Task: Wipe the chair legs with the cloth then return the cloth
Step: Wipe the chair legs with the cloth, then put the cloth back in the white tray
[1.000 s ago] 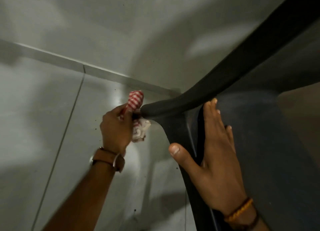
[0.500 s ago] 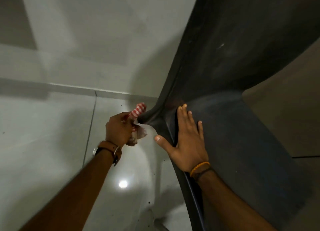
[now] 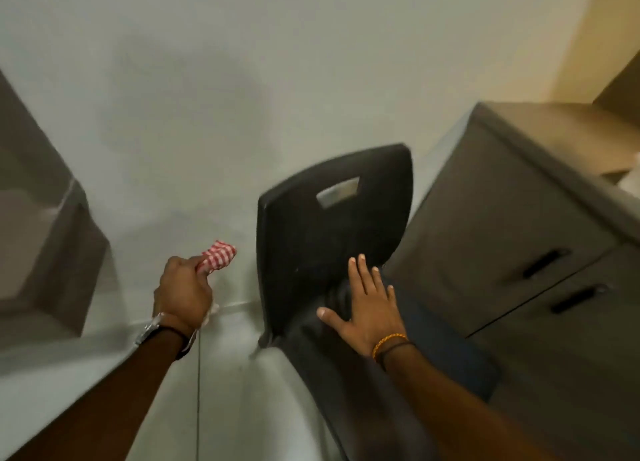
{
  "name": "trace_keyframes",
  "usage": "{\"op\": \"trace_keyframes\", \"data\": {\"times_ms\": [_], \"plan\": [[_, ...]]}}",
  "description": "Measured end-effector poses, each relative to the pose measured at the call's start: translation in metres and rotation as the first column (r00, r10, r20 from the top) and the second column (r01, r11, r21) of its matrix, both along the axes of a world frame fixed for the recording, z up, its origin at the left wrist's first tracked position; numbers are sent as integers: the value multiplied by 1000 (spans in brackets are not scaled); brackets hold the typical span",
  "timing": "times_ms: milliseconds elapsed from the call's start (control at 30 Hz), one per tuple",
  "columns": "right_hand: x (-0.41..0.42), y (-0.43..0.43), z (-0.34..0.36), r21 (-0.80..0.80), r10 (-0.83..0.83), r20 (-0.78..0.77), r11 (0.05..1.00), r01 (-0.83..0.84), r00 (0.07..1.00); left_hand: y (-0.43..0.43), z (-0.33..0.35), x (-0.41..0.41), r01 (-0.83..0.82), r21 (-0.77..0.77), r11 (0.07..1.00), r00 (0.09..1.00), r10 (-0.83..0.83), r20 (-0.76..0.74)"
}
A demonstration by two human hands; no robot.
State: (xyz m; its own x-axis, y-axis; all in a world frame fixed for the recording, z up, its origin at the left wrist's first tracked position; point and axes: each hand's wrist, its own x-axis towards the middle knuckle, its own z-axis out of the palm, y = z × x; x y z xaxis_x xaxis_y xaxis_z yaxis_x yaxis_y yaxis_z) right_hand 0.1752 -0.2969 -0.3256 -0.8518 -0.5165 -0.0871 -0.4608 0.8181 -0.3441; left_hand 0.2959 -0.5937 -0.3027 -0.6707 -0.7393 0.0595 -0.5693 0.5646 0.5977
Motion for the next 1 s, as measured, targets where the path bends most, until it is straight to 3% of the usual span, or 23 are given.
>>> {"op": "trace_keyframes", "data": {"times_ms": [133, 300, 467, 667, 800, 1000], "plan": [[-3, 26, 103, -61, -63, -90, 996, 58, 994, 33, 119, -6, 50, -155, 987, 993, -66, -101], [-10, 98, 214, -98, -189, -162, 980, 175, 968, 94, 240, -38, 187, -384, 904, 937, -281, -206], [-19, 213, 285, -93, -394, -224, 919, 383, 891, 207, 317, -98, 404, -470, 785, 836, -526, -159], [-4, 382, 285, -33, -668, -209, 735, 677, 714, 379, 352, -153, 629, -477, 613, 669, -740, -70], [2, 457, 263, -10, -773, -93, 631, 776, 627, 474, 355, -184, 707, -487, 514, 585, -811, -7], [1, 498, 221, 126, -795, 16, 603, 788, 606, 596, 355, -231, 755, -573, 319, 452, -886, 102]]}}
